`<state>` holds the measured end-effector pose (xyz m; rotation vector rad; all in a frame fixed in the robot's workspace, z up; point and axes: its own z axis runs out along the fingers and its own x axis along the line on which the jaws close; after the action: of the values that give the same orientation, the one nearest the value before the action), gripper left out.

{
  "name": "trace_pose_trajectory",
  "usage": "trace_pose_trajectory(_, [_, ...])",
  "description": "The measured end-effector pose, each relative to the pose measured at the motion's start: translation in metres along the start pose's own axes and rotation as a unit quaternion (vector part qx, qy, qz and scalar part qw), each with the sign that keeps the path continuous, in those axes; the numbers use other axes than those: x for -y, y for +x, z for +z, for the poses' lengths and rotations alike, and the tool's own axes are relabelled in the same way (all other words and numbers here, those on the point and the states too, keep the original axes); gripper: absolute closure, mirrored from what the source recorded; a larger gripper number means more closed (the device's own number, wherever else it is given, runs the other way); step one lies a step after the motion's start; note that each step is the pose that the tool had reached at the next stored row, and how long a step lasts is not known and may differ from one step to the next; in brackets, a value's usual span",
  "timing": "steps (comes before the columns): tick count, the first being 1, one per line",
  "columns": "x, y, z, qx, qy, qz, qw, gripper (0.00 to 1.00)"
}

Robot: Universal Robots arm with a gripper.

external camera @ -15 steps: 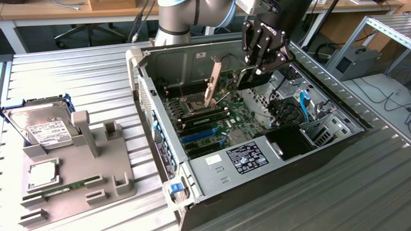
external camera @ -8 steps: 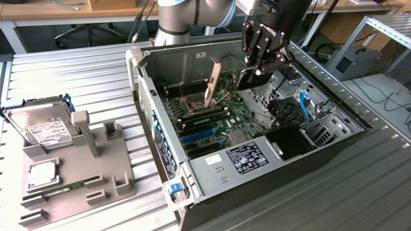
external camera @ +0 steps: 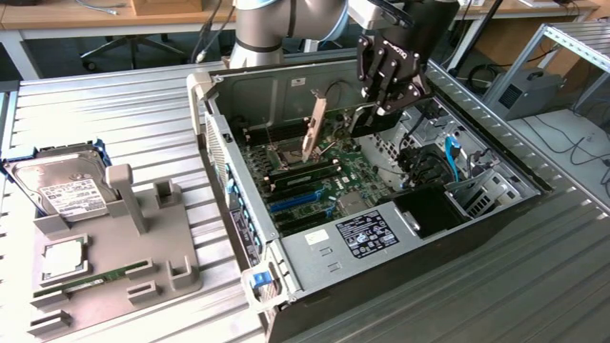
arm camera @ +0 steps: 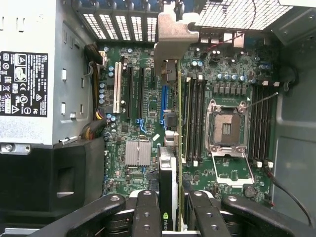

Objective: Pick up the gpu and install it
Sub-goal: 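Insert the gpu into the slot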

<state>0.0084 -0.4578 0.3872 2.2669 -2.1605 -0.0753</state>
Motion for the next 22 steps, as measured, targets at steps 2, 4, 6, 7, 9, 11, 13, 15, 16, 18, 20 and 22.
trace_pose_trajectory(2, [-0.0002,0.000,0.0045,0.0000,0.0000,0.000,1.0000,0.73])
trace_pose_trajectory(4, [-0.0004,0.000,0.0071,-0.0001,0.0000,0.000,1.0000,0.73])
trace_pose_trajectory(6, [-0.0005,0.000,0.0092,-0.0001,0.0000,0.000,1.0000,0.73])
trace_pose_trajectory(7, [-0.0005,0.000,0.0101,-0.0001,0.0000,0.000,1.0000,0.73])
trace_pose_trajectory(9, [-0.0007,0.000,0.0116,-0.0001,-0.0001,0.000,1.0000,0.73])
trace_pose_trajectory(11, [-0.0010,0.000,0.0127,-0.0001,0.0000,0.000,1.0000,0.73])
trace_pose_trajectory(13, [-0.0013,0.000,0.0142,0.0000,0.0000,0.000,1.0000,0.73])
trace_pose_trajectory(15, [-0.0016,0.000,0.0162,0.0000,0.0000,0.000,1.0000,0.73])
trace_pose_trajectory(16, [-0.0018,0.000,0.0172,0.0000,0.0000,0.000,1.0000,0.73])
trace_pose_trajectory(18, [-0.0023,0.000,0.0191,0.0001,0.0002,0.000,1.0000,0.73])
trace_pose_trajectory(20, [-0.0028,0.000,0.0211,0.0002,0.0003,0.000,1.0000,0.73])
trace_pose_trajectory(22, [-0.0033,0.000,0.0230,0.0002,0.0005,0.000,1.0000,0.73])
